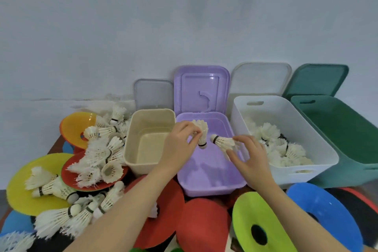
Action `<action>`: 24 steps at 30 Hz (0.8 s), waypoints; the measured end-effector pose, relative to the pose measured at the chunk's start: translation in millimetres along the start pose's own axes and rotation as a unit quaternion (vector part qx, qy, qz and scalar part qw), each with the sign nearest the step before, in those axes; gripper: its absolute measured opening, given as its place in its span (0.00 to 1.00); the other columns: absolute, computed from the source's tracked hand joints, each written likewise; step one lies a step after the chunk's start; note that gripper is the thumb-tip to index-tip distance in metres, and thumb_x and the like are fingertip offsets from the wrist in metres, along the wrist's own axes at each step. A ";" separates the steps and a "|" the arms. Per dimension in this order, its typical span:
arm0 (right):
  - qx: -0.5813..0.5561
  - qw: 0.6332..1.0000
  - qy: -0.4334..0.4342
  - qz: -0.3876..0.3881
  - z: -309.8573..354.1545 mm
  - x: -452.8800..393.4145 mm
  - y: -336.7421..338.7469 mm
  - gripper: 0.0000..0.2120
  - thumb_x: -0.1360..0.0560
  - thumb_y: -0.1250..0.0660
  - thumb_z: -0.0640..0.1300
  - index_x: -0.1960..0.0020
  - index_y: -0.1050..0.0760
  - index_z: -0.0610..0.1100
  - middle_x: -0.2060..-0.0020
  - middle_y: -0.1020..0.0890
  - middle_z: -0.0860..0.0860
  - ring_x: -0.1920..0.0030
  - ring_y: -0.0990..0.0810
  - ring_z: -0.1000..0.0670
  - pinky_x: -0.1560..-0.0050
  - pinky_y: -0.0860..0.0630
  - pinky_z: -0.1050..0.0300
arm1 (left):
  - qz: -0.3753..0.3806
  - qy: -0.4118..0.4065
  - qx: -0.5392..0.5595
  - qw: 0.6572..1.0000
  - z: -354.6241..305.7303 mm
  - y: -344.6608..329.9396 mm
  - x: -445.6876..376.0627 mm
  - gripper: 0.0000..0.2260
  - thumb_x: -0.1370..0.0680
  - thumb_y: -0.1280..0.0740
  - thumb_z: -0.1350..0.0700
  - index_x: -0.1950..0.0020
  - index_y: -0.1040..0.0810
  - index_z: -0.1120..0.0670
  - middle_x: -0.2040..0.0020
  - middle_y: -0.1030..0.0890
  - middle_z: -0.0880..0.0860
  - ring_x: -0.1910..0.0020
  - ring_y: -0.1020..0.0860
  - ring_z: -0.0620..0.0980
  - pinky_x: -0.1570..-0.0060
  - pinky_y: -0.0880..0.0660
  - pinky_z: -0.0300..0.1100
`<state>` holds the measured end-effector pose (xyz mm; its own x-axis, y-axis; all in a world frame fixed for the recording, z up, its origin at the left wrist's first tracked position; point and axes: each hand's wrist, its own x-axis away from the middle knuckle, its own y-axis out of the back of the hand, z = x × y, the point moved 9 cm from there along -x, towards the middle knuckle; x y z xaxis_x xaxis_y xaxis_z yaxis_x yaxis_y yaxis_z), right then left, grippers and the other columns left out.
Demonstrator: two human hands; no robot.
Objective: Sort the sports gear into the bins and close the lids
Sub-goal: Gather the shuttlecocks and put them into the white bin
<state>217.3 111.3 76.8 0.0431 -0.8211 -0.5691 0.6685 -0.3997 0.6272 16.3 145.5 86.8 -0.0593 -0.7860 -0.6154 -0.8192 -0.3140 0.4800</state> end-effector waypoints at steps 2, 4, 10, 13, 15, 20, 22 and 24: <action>0.006 1.000 -0.012 -0.008 -31.5 -11.9 23.4 0.18 0.31 0.36 0.55 0.47 0.24 0.45 0.51 0.24 0.57 0.48 0.26 0.53 0.48 0.32 0.53 | 0.001 0.002 0.012 1.000 -15.8 -33.5 -17.1 0.04 0.27 0.33 0.57 0.57 0.21 0.57 0.56 0.22 0.51 0.53 0.27 0.46 0.53 0.32 0.30; 0.019 0.999 -0.029 -0.012 -64.2 -25.7 43.7 0.18 0.30 0.36 0.56 0.46 0.24 0.45 0.51 0.23 0.55 0.49 0.26 0.53 0.47 0.32 0.53 | 0.008 -0.002 0.019 1.000 -32.3 -70.1 -32.6 0.02 0.28 0.32 0.59 0.58 0.21 0.57 0.56 0.22 0.50 0.52 0.27 0.46 0.52 0.33 0.28; 0.052 0.995 -0.084 0.013 -155.4 -68.6 82.3 0.15 0.29 0.28 0.46 0.44 0.25 0.43 0.49 0.23 0.50 0.48 0.25 0.49 0.45 0.32 0.57 | 0.018 -0.011 0.005 1.000 -68.2 -163.7 -79.6 0.07 0.26 0.35 0.56 0.57 0.21 0.59 0.59 0.21 0.53 0.57 0.28 0.47 0.55 0.31 0.39; 0.047 0.992 -0.113 0.026 -193.1 -87.3 89.6 0.16 0.27 0.30 0.46 0.42 0.26 0.44 0.47 0.24 0.50 0.46 0.25 0.50 0.45 0.32 0.58 | 0.036 -0.013 -0.009 0.999 -74.6 -199.7 -104.7 0.02 0.27 0.32 0.62 0.58 0.21 0.60 0.58 0.22 0.55 0.55 0.30 0.46 0.54 0.33 0.35; 0.054 0.990 -0.129 0.025 -212.3 -100.0 90.8 0.17 0.27 0.31 0.47 0.40 0.26 0.44 0.45 0.24 0.50 0.45 0.25 0.49 0.44 0.31 0.57 | 0.057 -0.014 -0.012 0.998 -74.2 -220.2 -117.1 0.01 0.27 0.32 0.64 0.58 0.21 0.61 0.58 0.23 0.56 0.55 0.30 0.46 0.54 0.33 0.35; 0.125 0.977 -0.145 0.096 -242.8 -113.0 68.5 0.23 0.24 0.35 0.51 0.32 0.32 0.44 0.33 0.30 0.47 0.34 0.31 0.46 0.36 0.33 0.51 | 0.144 0.001 -0.139 0.980 -50.8 -258.1 -127.4 0.12 0.26 0.33 0.60 0.43 0.21 0.60 0.42 0.23 0.58 0.40 0.28 0.57 0.38 0.33 0.47; 0.134 0.972 -0.145 0.123 -246.3 -105.9 59.6 0.23 0.23 0.38 0.52 0.30 0.33 0.45 0.31 0.32 0.47 0.32 0.34 0.47 0.33 0.36 0.51 | 0.173 0.018 -0.186 0.967 -40.7 -259.1 -120.6 0.16 0.24 0.34 0.57 0.37 0.25 0.58 0.35 0.27 0.57 0.34 0.32 0.57 0.36 0.38 0.48; 0.136 0.974 -0.129 0.130 -241.9 -97.8 54.7 0.21 0.22 0.39 0.51 0.31 0.32 0.45 0.32 0.31 0.48 0.33 0.32 0.47 0.34 0.35 0.51 | 0.184 0.009 -0.214 0.959 -37.4 -252.8 -112.8 0.18 0.23 0.36 0.55 0.34 0.27 0.57 0.34 0.28 0.56 0.33 0.33 0.56 0.35 0.39 0.47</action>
<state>429.3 268.4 38.1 -0.0270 -0.9700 -0.2417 0.4374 -0.2289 0.8697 251.5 293.6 58.3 -0.2862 -0.8933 -0.3465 -0.4353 -0.2010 0.8776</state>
